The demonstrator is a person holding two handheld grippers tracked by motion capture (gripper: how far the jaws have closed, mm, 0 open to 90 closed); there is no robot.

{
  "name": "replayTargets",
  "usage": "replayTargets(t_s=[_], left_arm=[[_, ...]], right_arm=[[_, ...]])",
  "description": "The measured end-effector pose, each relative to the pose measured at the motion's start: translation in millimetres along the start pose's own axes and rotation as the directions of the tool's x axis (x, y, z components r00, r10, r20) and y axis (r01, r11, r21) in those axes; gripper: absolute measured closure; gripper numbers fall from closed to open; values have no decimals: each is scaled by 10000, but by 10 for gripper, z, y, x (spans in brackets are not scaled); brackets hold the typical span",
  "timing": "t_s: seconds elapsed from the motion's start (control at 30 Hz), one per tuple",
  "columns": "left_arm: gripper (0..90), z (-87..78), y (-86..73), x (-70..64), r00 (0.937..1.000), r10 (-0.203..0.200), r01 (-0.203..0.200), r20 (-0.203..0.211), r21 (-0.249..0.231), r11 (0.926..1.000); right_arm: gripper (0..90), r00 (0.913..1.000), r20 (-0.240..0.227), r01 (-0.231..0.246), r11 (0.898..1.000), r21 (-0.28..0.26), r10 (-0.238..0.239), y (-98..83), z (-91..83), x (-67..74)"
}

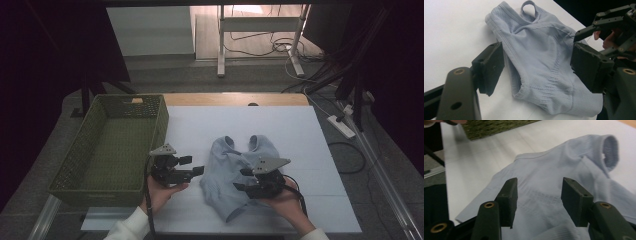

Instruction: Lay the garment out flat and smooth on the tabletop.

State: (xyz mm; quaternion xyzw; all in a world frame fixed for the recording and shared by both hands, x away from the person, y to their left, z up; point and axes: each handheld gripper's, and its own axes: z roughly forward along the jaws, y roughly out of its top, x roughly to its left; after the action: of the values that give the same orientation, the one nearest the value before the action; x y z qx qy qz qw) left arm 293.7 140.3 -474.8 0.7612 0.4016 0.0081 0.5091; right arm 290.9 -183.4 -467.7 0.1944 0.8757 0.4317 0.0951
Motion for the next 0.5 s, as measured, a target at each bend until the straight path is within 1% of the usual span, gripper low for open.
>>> replayTargets(t_s=[0.03, 0.23, 0.3, 0.37, 0.5], left_arm=[[271, 0, 0, -2, 10000, 7, -7, -2, 5, 10000], [271, 9, -3, -4, 10000, 14, -14, 6, 43, 10000], [271, 9, -2, -2, 10000, 10, -10, 7, 44, 10000], [271, 6, -2, -2, 10000, 11, -11, -4, 29, 10000], [271, -7, -1, -4, 10000, 14, -14, -24, -1, 10000]], right_arm=[[463, 10000, -20, 39, 10000, 39, -39, 0, 8, 13], [453, 9985, -521, 164, 9997, 184, -154, 36, 68, 129], [451, 9964, -818, 227, 9996, 171, -212, 57, 103, 196], [447, 9935, -1078, 395, 9988, 286, -362, 80, 141, 274], [442, 9875, -1465, 660, 9968, 442, -589, 94, 211, 393]])
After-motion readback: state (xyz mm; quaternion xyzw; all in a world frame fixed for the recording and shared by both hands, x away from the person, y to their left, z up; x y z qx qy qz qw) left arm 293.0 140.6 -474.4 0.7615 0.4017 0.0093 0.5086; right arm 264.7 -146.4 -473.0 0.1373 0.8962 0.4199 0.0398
